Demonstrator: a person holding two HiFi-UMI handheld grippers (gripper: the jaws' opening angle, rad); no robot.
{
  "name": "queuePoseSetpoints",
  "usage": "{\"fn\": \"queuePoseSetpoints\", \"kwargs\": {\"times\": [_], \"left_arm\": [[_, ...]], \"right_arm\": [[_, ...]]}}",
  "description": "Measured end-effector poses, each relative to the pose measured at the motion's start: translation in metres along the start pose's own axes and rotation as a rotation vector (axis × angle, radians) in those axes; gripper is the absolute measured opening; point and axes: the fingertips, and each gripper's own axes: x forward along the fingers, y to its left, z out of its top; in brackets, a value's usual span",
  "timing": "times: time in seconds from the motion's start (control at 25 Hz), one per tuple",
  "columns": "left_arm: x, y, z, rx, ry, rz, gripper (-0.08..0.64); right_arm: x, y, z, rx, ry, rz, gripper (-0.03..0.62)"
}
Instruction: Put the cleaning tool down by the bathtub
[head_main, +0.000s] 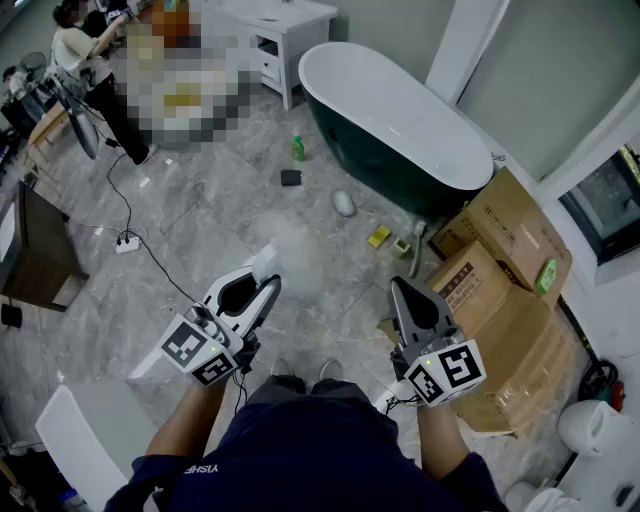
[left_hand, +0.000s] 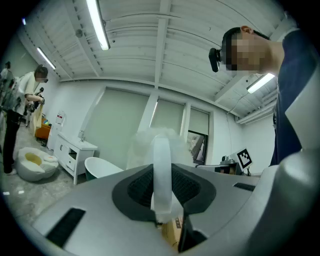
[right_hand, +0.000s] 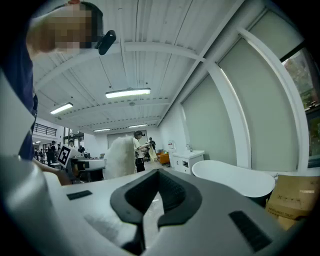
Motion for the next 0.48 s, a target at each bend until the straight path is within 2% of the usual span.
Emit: {"fn": "queuePoseSetpoints", "kwargs": {"times": [0.48], "left_arm": [[-0.0003,-0.0041,-0.0048,0.000,0.001,0.007,0.101]], "right_arm": [[-0.0010,0.0016,-0.0020,-0.007,-0.003,0.013,0.005]]}}
